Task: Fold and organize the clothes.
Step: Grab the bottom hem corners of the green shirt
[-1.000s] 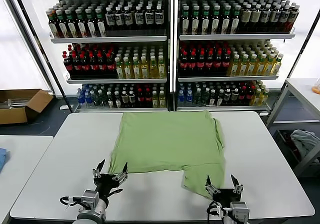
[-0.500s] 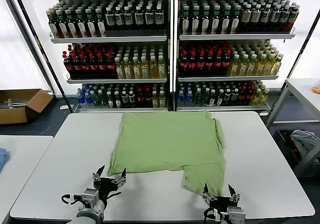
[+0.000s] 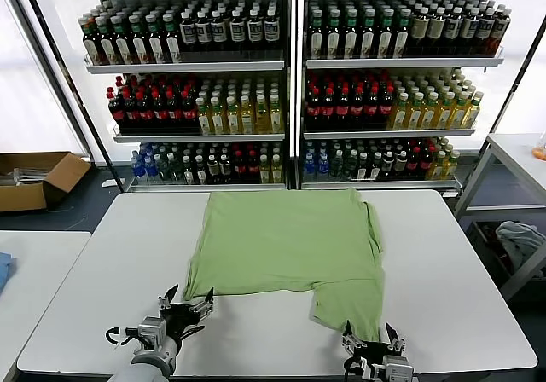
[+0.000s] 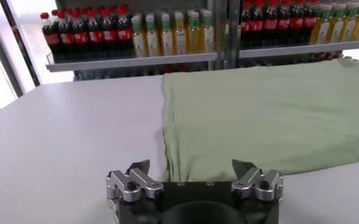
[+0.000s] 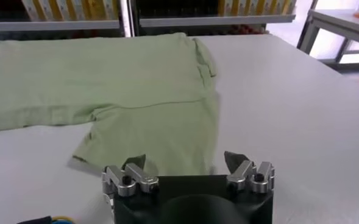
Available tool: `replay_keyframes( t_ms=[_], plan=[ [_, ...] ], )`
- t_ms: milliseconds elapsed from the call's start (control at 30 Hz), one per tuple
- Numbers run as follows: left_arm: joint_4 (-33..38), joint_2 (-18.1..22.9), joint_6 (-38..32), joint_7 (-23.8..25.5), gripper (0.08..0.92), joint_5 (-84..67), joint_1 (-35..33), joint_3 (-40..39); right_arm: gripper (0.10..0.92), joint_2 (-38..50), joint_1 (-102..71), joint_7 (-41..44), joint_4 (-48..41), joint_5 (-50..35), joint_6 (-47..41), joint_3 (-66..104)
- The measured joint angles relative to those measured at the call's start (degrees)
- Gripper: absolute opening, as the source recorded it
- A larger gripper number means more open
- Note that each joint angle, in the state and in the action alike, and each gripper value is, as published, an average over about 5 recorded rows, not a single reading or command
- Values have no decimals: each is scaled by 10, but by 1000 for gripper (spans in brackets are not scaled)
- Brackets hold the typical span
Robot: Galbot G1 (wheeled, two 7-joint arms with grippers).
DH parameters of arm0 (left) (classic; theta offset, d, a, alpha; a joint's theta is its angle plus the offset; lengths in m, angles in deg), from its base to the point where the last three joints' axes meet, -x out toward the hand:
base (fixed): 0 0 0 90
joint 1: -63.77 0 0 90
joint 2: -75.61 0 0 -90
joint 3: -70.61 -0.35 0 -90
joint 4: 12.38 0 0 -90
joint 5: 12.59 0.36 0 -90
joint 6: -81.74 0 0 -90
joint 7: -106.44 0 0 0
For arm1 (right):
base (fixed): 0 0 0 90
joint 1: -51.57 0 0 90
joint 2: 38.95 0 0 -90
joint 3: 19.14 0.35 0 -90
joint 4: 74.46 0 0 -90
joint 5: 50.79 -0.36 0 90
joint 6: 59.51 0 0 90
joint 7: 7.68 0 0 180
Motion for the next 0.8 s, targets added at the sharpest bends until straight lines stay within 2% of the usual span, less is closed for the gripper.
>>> replay_keyframes(
  t_ms=[200, 367, 800],
  plan=[
    [-9, -2, 2, 1, 823, -6, 2, 2, 820, -1, -3, -2, -4, 0, 0, -3],
    [-13, -4, 4, 3, 796, -7, 2, 1, 724, -2, -5, -5, -9, 1, 5, -7],
    [-11, -3, 7, 12, 429, -1, -2, -5, 351, -2, -3, -8, -22, -2, 12, -2]
  ],
)
